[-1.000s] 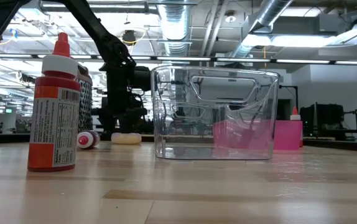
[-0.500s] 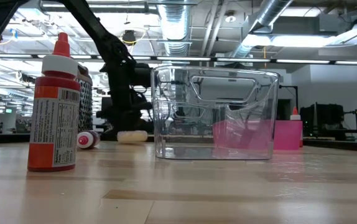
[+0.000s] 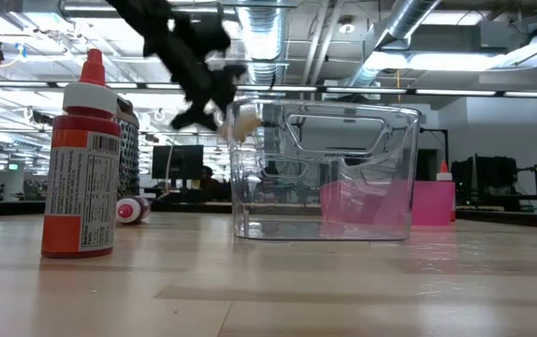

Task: Pick & Place Food Item
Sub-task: Put the violet donut into the black bin

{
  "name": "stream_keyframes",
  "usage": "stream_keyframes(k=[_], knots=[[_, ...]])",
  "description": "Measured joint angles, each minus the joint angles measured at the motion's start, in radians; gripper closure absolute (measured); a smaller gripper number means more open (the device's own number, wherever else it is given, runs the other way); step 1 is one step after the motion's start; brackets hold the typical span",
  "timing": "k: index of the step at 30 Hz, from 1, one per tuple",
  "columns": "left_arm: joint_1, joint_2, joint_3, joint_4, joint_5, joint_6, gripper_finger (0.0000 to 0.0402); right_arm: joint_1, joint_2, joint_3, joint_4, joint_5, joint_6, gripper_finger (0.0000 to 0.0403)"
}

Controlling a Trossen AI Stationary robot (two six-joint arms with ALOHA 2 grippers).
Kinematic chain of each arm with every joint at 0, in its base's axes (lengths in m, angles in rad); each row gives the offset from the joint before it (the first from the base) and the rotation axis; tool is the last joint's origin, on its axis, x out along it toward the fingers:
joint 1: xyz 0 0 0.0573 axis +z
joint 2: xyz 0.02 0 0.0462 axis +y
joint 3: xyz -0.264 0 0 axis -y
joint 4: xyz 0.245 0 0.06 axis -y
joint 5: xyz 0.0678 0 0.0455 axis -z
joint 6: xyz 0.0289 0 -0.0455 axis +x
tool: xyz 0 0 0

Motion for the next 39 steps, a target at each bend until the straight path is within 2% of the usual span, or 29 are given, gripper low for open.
stream_keyframes(k=[4, 8, 13, 16, 22, 39], knots=[[-0.108, -0.064, 0.000, 0.130, -0.093, -0.080, 0.0254, -0.015, 0.020, 0.000, 0.050, 0.001, -0.001, 0.0241], [-0.209, -0.076, 0.001, 0.279, -0.219, -0.130, 0.0254, -0.049, 0.056, 0.000, 0.062, 0.012, 0.014, 0.0233], [-0.294, -0.075, 0.001, 0.380, -0.397, -0.131, 0.0254, -0.106, 0.112, 0.000, 0.065, 0.000, 0.014, 0.0206], [-0.321, -0.074, 0.001, 0.416, -0.465, -0.133, 0.0254, -0.130, 0.138, 0.000, 0.073, -0.004, 0.014, 0.0187], [-0.339, -0.060, 0.001, 0.481, -0.480, -0.159, 0.0258, -0.187, 0.175, 0.000, 0.163, -0.037, -0.024, 0.0164], [-0.341, 0.044, 0.130, 0.462, -0.393, -0.132, 0.0265, -0.339, 0.291, 0.000, 0.313, -0.233, -0.081, 0.0163]])
